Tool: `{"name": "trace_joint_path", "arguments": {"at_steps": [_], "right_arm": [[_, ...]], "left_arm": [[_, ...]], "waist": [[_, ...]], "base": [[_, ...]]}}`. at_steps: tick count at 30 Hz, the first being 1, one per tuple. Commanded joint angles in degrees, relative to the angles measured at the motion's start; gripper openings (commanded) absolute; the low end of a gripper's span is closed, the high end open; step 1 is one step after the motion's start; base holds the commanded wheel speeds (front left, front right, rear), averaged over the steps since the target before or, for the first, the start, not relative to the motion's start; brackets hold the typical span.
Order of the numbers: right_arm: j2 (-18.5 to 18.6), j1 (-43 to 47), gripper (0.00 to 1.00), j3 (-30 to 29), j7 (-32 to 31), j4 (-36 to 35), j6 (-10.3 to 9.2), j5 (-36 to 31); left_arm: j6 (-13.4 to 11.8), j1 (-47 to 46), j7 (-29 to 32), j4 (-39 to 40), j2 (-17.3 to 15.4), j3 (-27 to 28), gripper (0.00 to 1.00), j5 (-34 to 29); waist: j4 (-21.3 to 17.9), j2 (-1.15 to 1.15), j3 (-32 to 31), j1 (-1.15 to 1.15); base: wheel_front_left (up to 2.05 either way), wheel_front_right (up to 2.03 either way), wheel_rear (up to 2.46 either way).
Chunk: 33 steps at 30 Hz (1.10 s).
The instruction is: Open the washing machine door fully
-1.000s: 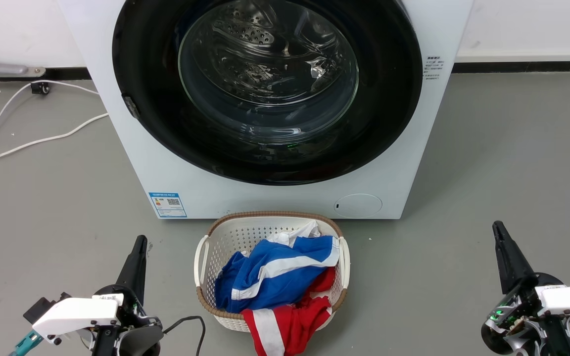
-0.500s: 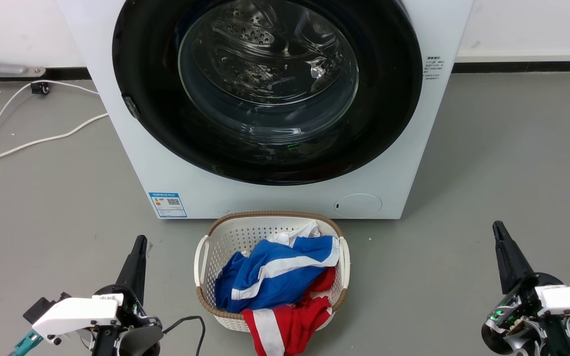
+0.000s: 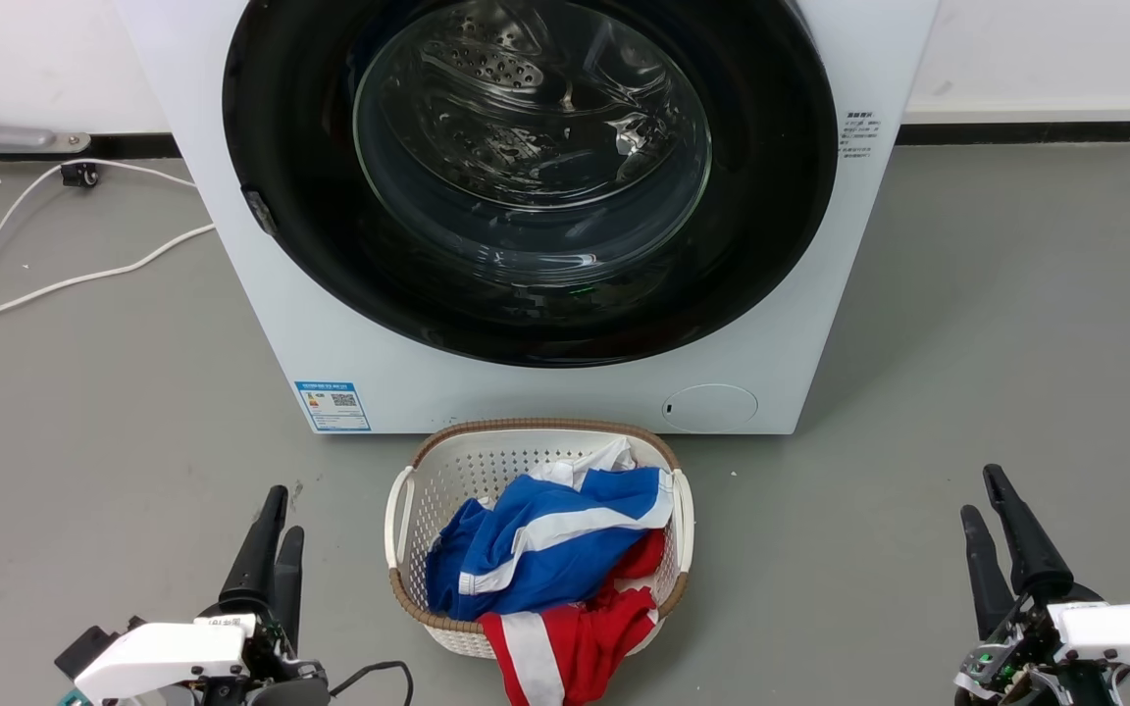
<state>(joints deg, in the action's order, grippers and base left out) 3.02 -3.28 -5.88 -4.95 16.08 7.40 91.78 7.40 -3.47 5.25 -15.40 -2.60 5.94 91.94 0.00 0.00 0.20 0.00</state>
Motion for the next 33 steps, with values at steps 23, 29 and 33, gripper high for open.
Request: {"name": "trace_joint_path", "arguments": {"at_steps": [23, 29, 33], "right_arm": [[0.11, 1.60, 1.00, 1.01, 6.02, -11.15, 0.10, -30.35], [0.09, 2.59, 1.00, 2.06, 7.33, -13.23, 0.10, -39.53], [0.08, 3.19, 1.00, 2.60, 8.15, -14.10, 0.10, -44.36]], "left_arm": [[-5.67, 1.06, -6.16, 9.74, -0.24, -1.79, 1.00, -29.53], [-8.17, 1.77, -7.44, 10.63, -0.88, -3.73, 1.00, -38.07], [-10.04, 2.18, -8.29, 11.33, -1.54, -5.00, 1.00, -42.00]], "waist": [[0.09, 0.00, 0.25, 0.00], [0.09, 0.00, 0.29, 0.00], [0.09, 0.00, 0.32, 0.00]], "base": [[0.00, 0.00, 0.00], [0.00, 0.00, 0.00], [0.00, 0.00, 0.00]]}}
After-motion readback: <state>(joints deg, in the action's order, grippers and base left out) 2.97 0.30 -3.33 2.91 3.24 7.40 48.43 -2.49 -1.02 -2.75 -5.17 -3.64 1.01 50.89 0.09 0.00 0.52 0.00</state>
